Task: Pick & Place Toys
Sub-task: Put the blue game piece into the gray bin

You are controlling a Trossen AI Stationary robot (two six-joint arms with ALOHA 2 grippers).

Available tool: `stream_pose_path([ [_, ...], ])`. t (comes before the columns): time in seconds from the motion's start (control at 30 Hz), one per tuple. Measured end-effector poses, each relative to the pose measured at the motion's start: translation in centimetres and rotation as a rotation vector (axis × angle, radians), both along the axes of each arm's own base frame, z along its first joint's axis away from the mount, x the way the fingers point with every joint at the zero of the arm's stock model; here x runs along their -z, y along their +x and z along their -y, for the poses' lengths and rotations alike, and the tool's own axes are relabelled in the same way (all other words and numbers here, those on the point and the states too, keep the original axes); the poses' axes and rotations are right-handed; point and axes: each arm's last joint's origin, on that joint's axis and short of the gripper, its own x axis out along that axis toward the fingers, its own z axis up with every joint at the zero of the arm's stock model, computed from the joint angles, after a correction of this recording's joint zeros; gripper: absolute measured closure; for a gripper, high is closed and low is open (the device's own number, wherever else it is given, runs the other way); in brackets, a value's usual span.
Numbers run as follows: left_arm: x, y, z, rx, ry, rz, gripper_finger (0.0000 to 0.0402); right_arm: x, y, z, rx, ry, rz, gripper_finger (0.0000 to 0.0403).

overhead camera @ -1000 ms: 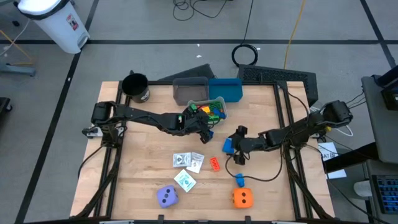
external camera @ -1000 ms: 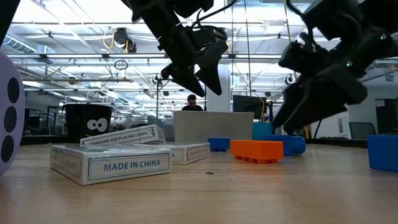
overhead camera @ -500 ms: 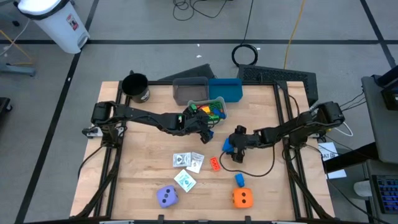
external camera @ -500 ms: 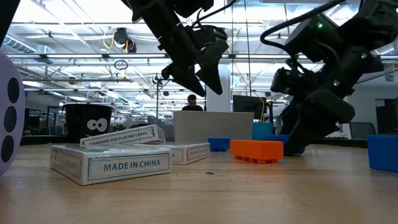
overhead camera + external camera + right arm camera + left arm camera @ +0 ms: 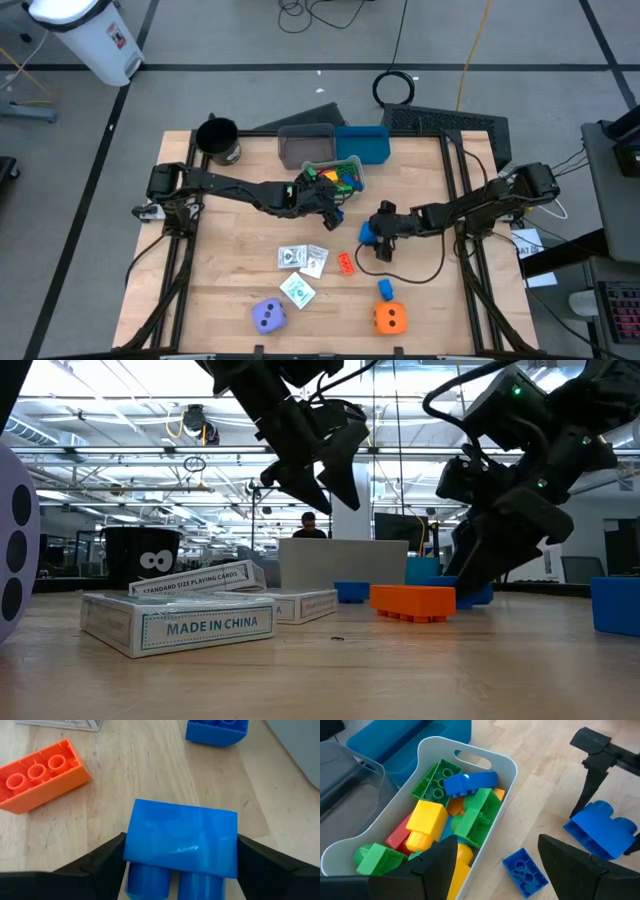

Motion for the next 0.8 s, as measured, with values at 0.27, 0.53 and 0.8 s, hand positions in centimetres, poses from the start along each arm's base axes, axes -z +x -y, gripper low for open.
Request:
stream_pose_path([
  [0.27, -0.6, 0.7, 0.4, 0.027, -0.079, 0.109, 0.0119, -1.2, -0.6, -0.4, -0.075, -0.066, 0.011, 0.0107],
  [0.53, -0.8, 1.9, 2.1, 0.103, -0.210, 0.263, 0.0119, -3.0, -1.2, -1.5, -0.041, -0.345, 0.100, 0.0107],
  [0.8, -0.8, 2.4, 2.4, 0.159, -0.259, 0.311, 0.0119, -5.3, -1.3, -3.3, -0.017, -0.590, 0.262, 0.0103],
])
